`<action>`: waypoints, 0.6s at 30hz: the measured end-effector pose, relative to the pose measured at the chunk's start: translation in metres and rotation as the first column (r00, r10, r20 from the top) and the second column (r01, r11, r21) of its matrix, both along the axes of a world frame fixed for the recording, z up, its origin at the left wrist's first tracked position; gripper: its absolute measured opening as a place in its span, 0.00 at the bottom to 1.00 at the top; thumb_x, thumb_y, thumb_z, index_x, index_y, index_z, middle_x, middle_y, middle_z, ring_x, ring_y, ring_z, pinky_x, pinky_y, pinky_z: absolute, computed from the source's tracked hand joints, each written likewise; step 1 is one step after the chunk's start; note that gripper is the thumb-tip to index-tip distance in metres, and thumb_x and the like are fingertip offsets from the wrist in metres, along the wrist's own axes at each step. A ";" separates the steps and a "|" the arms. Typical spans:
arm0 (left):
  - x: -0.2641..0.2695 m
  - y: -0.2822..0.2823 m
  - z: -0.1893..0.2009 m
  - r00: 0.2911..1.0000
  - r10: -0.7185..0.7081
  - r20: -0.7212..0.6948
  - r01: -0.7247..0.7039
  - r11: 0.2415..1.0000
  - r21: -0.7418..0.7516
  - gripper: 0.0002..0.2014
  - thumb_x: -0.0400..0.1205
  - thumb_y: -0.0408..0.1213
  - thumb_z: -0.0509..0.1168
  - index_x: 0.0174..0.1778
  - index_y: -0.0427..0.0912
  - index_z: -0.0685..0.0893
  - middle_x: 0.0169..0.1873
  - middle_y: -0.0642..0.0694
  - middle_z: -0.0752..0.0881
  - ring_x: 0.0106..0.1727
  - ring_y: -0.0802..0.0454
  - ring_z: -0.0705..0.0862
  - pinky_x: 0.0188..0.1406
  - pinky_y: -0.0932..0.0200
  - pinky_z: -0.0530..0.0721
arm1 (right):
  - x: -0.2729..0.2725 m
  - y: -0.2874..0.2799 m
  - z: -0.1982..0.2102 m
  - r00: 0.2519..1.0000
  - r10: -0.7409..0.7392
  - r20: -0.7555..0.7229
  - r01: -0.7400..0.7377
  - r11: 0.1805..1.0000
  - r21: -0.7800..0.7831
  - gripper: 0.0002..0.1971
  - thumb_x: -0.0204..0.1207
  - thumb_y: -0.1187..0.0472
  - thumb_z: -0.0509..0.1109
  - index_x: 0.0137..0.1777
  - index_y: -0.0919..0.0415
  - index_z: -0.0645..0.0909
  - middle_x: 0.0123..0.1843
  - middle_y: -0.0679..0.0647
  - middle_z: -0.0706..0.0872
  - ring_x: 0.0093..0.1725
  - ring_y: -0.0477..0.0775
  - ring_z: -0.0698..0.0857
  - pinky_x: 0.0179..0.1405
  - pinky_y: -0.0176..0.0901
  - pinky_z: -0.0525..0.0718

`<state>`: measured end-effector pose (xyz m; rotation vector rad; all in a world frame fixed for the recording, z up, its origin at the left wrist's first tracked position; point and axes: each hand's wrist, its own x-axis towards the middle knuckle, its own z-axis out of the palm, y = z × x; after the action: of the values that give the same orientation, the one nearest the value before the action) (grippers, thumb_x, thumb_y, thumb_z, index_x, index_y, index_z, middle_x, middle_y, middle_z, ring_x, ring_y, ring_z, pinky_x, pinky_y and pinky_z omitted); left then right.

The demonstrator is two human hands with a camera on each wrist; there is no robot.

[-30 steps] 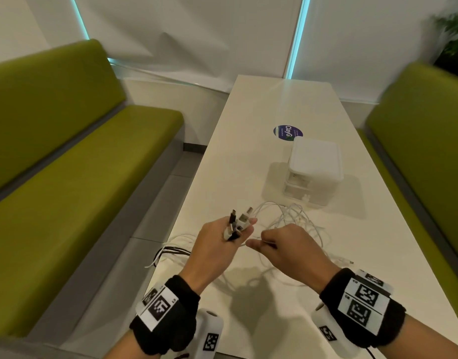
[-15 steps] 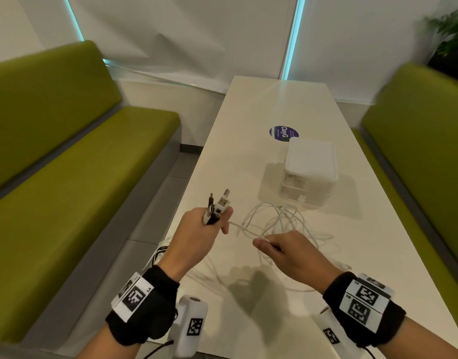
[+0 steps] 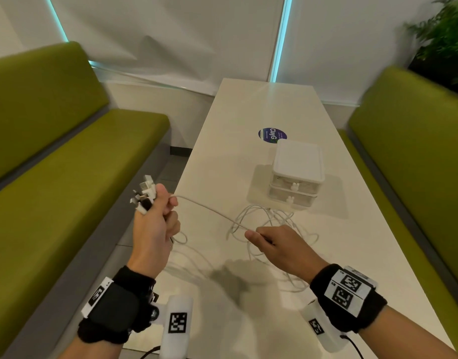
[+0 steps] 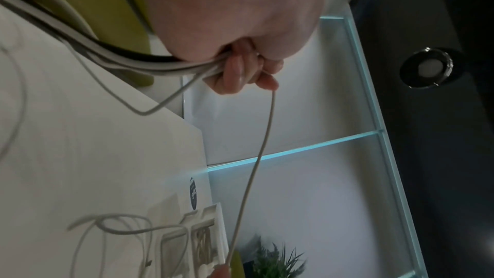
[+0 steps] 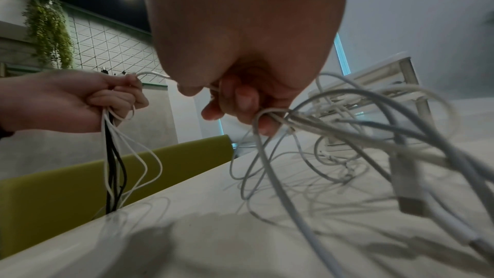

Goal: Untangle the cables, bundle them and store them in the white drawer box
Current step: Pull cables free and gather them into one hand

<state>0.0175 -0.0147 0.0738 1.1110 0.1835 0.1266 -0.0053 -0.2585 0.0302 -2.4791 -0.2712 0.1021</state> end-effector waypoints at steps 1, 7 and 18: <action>0.001 0.001 0.000 1.000 0.027 -0.011 -0.027 0.999 -0.016 0.17 0.88 0.45 0.58 0.33 0.47 0.71 0.28 0.54 0.79 0.16 0.61 0.57 0.14 0.67 0.57 | 0.000 0.000 0.000 1.000 -0.002 -0.007 0.002 1.000 0.005 0.35 0.79 0.30 0.51 0.32 0.64 0.70 0.25 0.58 0.74 0.25 0.49 0.71 0.33 0.49 0.74; 0.001 -0.001 -0.013 0.999 0.052 -0.004 -0.050 0.986 0.159 0.15 0.89 0.43 0.57 0.53 0.35 0.83 0.38 0.52 0.84 0.19 0.60 0.60 0.16 0.67 0.63 | 0.001 0.003 0.000 0.997 -0.041 -0.063 0.040 0.999 -0.015 0.33 0.83 0.35 0.50 0.32 0.66 0.69 0.28 0.64 0.77 0.26 0.50 0.71 0.37 0.53 0.77; -0.024 -0.033 -0.029 0.931 -0.318 0.181 0.086 0.670 0.737 0.26 0.86 0.25 0.60 0.69 0.64 0.79 0.66 0.60 0.84 0.61 0.56 0.84 0.70 0.50 0.80 | 0.000 0.022 0.007 0.998 0.037 -0.041 -0.042 0.990 -0.135 0.31 0.87 0.39 0.49 0.28 0.60 0.66 0.23 0.56 0.74 0.25 0.55 0.74 0.34 0.52 0.76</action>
<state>-0.0061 -0.0482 0.0449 1.8848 -0.3036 0.1683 -0.0058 -0.2362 0.0371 -2.6038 -0.3062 0.1910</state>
